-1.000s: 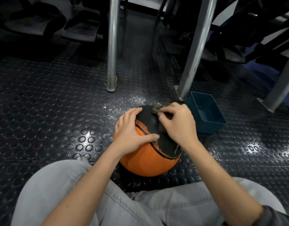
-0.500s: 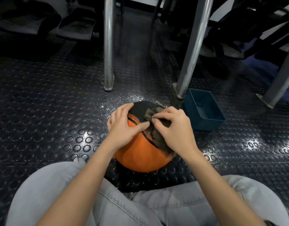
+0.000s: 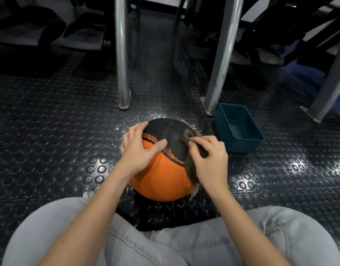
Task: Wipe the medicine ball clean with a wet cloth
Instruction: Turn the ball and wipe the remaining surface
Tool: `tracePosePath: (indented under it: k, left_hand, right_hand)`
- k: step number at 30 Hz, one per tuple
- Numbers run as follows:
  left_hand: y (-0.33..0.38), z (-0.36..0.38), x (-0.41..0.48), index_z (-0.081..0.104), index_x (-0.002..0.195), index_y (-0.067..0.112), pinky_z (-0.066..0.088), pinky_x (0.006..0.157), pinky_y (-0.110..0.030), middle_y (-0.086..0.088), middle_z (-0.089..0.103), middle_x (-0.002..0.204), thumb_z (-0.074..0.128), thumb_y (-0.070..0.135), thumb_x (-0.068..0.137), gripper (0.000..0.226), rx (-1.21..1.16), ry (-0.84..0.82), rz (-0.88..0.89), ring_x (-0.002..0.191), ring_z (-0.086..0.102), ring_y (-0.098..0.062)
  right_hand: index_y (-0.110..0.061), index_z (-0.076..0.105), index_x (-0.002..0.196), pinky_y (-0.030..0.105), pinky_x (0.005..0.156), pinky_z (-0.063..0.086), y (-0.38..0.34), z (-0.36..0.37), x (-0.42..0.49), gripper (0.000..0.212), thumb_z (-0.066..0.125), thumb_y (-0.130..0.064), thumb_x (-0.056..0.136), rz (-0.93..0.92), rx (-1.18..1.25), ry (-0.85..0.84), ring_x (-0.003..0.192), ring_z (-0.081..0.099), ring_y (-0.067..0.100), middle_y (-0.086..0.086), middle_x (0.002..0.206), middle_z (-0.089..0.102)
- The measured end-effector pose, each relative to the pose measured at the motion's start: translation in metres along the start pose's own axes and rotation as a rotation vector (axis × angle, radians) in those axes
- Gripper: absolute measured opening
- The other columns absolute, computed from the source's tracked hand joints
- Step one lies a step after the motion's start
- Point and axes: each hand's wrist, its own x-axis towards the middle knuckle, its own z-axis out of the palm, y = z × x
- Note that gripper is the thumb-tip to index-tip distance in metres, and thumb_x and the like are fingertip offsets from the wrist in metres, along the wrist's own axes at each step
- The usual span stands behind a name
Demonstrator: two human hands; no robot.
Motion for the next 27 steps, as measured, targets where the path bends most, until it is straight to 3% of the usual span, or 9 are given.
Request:
tracePosePath:
  k: [3,6,9,11,16,20,22,27]
  left_hand:
    - [0.002,0.004,0.0,0.023,0.147,0.026,0.009,0.114,-0.042,0.008,0.021,0.147,0.048,0.063,0.081,0.08,0.026,-0.018,0.005,0.137,0.009,-0.008]
    - [0.002,0.008,-0.001,0.025,0.146,0.026,0.006,0.115,-0.039,0.006,0.023,0.148,0.044,0.043,0.096,0.057,0.035,0.04,0.01,0.136,0.01,-0.008]
    - [0.002,0.009,-0.004,0.028,0.145,0.028,0.006,0.115,-0.039,0.008,0.025,0.147,0.043,0.036,0.098,0.051,-0.014,0.05,0.007,0.136,0.011,-0.008]
    - [0.002,0.008,-0.006,0.028,0.145,0.028,0.007,0.115,-0.038,0.009,0.024,0.147,0.043,0.033,0.098,0.049,-0.065,0.033,0.005,0.135,0.01,-0.006]
    - [0.004,0.016,-0.009,0.023,0.147,0.03,0.004,0.115,-0.039,0.012,0.019,0.148,0.036,0.037,0.1,0.049,-0.036,0.021,0.015,0.133,0.006,0.001]
    - [0.002,0.013,-0.008,0.025,0.146,0.03,0.003,0.113,-0.035,0.011,0.021,0.149,0.036,0.036,0.1,0.047,0.012,0.082,-0.005,0.135,0.008,-0.002]
    - [0.0,0.012,-0.009,0.024,0.146,0.03,0.003,0.113,-0.035,0.01,0.02,0.15,0.036,0.036,0.1,0.048,0.012,0.064,-0.001,0.135,0.008,-0.003]
    - [0.005,0.02,-0.009,0.023,0.147,0.029,0.002,0.115,-0.039,0.012,0.02,0.148,0.036,0.04,0.099,0.051,0.063,0.035,0.05,0.133,0.008,-0.001]
  right_hand:
    - [-0.021,0.073,0.098,0.021,0.074,0.035,0.006,-0.002,0.015,0.015,0.061,-0.024,0.09,0.124,-0.05,-0.001,0.093,0.05,0.019,-0.012,0.093,0.062]
    - [-0.02,0.074,0.09,0.031,0.068,0.043,-0.021,0.004,0.001,0.017,0.058,-0.027,0.088,-0.134,-0.152,-0.044,0.081,0.049,0.017,-0.008,0.091,0.064]
    - [-0.022,0.074,0.079,0.032,0.059,0.043,-0.032,0.006,-0.013,0.019,0.057,-0.029,0.082,-0.372,-0.217,-0.089,0.072,0.05,0.02,-0.008,0.081,0.064]
    - [-0.022,0.075,0.083,0.031,0.062,0.041,-0.025,0.002,0.002,0.016,0.06,-0.029,0.082,-0.348,-0.265,-0.104,0.074,0.049,0.02,-0.008,0.083,0.065]
    - [-0.021,0.071,0.106,0.032,0.072,0.04,-0.001,-0.003,0.044,0.023,0.056,-0.03,0.092,-0.01,-0.299,-0.116,0.085,0.039,0.012,-0.006,0.101,0.064]
    - [-0.02,0.074,0.089,0.03,0.063,0.042,-0.02,0.0,0.002,0.019,0.059,-0.03,0.085,-0.272,-0.229,-0.08,0.076,0.047,0.017,-0.007,0.087,0.065]
    - [-0.02,0.075,0.086,0.029,0.064,0.041,-0.02,-0.002,-0.001,0.019,0.059,-0.03,0.084,-0.316,-0.196,-0.082,0.076,0.049,0.018,-0.007,0.085,0.064]
    - [-0.019,0.072,0.101,0.028,0.081,0.04,0.02,-0.004,0.041,0.018,0.061,-0.027,0.089,0.18,-0.043,-0.096,0.099,0.055,0.017,-0.004,0.101,0.066]
